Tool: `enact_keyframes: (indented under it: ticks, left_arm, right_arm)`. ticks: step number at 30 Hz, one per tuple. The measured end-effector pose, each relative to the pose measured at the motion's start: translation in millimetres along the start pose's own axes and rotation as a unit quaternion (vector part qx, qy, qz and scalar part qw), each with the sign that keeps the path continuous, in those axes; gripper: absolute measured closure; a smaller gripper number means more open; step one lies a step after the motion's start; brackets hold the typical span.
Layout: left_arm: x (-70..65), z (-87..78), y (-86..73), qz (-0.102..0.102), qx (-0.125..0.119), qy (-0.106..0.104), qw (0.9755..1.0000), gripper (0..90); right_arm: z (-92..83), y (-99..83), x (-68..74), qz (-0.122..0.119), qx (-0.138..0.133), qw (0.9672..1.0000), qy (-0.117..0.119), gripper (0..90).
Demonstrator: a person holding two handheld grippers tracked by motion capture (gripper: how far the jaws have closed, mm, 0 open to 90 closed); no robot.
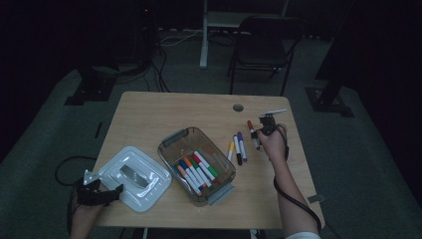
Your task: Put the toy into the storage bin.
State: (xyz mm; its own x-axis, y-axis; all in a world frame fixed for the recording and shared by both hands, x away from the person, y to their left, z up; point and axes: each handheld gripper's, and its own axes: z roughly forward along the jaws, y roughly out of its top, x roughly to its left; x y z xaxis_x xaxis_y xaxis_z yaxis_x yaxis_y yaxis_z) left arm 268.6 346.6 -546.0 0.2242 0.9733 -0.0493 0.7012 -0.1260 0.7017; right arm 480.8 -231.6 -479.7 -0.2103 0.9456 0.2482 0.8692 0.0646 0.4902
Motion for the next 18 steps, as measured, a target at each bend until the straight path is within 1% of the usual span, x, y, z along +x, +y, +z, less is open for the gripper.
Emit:
enact_keyframes:
  ticks: [4, 9, 10, 14, 16, 17, 18]
  left_arm:
    - [-0.1, 0.0, 0.0, 0.000, 0.000, 0.000, 1.0000, 0.5]
    - [-0.1, 0.0, 0.1, 0.000, 0.000, 0.001, 1.0000, 0.5]
    - [-0.1, 0.1, 0.1, 0.000, 0.000, 0.001, 1.0000, 0.5]
    - [-0.2, 0.1, 0.1, 0.000, 0.000, 0.001, 1.0000, 0.5]
    - [-0.2, 0.1, 0.1, -0.001, 0.000, 0.001, 1.0000, 0.5]
    - [-0.2, 0.1, 0.1, -0.001, 0.000, 0.001, 1.0000, 0.5]
    - [-0.2, 0.1, 0.1, -0.001, 0.000, 0.001, 1.0000, 0.5]
  right_arm:
    - [-11.2, -1.6, 3.6, -0.005, -0.006, 0.9999, 0.013, 76.6]
    - [-27.9, -3.6, 11.6, -0.012, -0.017, 0.9996, 0.019, 76.5]
    - [-31.2, -4.4, 13.5, -0.011, -0.021, 0.9994, 0.024, 76.5]
    - [-44.3, -7.8, 23.2, -0.016, -0.025, 0.9989, 0.037, 76.5]
    - [-50.7, -9.1, 29.5, -0.024, -0.030, 0.9983, 0.044, 76.5]
    - [-53.6, -9.4, 32.8, -0.027, -0.031, 0.9979, 0.049, 76.5]
    - [-56.5, -9.9, 36.0, -0.031, -0.037, 0.9971, 0.059, 76.5]
